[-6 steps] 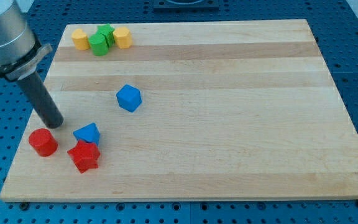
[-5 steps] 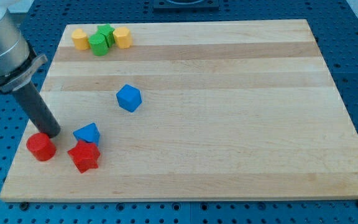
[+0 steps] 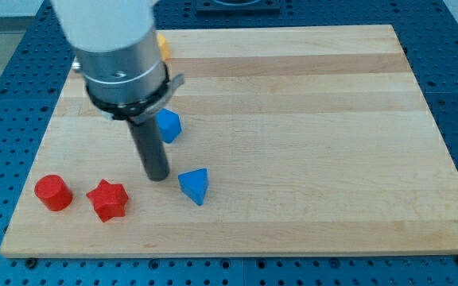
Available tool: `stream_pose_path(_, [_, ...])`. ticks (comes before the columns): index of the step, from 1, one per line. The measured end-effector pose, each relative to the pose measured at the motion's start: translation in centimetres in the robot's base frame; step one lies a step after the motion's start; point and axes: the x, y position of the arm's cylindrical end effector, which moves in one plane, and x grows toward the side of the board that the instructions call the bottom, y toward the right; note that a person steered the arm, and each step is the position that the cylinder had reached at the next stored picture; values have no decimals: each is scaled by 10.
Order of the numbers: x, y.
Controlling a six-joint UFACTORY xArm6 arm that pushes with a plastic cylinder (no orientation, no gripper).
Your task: Push the blue triangle towards right
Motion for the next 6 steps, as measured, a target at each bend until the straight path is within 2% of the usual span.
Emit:
stream_pose_path(1, [12,12])
stream_pose_path(2, [35,73])
stream_pose_path(4, [36,192])
stream_pose_path(5, [36,146])
stream_pose_path(6, [12,66])
